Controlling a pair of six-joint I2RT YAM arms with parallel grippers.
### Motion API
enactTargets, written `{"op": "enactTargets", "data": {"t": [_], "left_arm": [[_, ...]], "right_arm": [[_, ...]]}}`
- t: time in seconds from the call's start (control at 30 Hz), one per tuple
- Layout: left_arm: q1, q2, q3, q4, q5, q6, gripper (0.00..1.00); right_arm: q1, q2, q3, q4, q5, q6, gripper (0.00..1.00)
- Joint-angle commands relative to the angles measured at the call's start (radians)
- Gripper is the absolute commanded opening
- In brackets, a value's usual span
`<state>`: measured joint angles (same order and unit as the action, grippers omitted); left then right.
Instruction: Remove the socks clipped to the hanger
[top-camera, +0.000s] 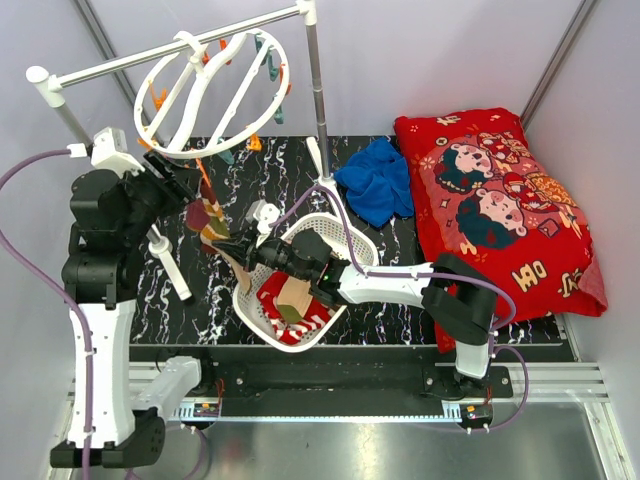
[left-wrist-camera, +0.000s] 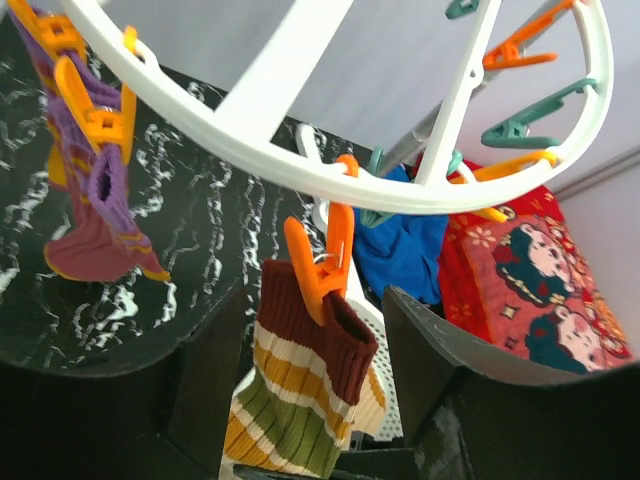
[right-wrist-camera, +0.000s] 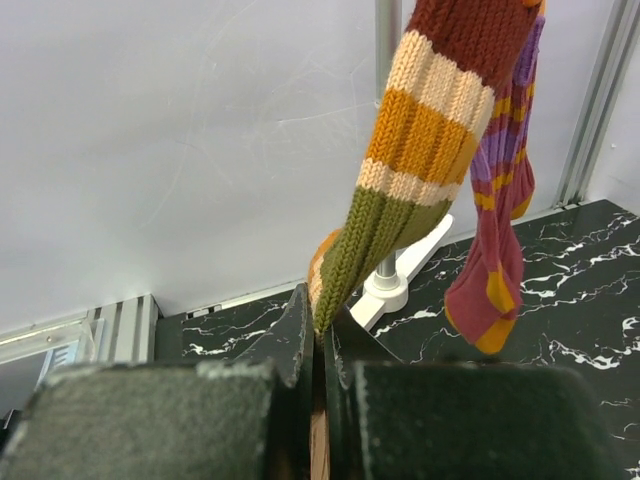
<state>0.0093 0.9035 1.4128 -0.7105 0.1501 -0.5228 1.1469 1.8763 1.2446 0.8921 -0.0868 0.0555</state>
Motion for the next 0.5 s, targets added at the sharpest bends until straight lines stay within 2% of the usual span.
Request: {"op": "enactTargets", "data": {"t": [0.0, 0.2, 0.47], "left_arm": [[-0.084, 0.041, 0.100, -0.018, -0.217, 0.060, 0.59], [-0.150, 0.094, 0.164, -0.070, -0.329, 0.095, 0.58], [-0.200, 0.164, 0.218, -0.076, -0.343, 0.121, 0.59]], "right_arm": [[0.013, -0.031, 0.015, 0.027, 0.030, -0.045, 0.00], [0.014, -0.025, 0.026, 0.025, 0.022, -0.046, 0.00], [0.020, -0.016, 0.033, 0.027, 0.021, -0.049, 0.00]]}}
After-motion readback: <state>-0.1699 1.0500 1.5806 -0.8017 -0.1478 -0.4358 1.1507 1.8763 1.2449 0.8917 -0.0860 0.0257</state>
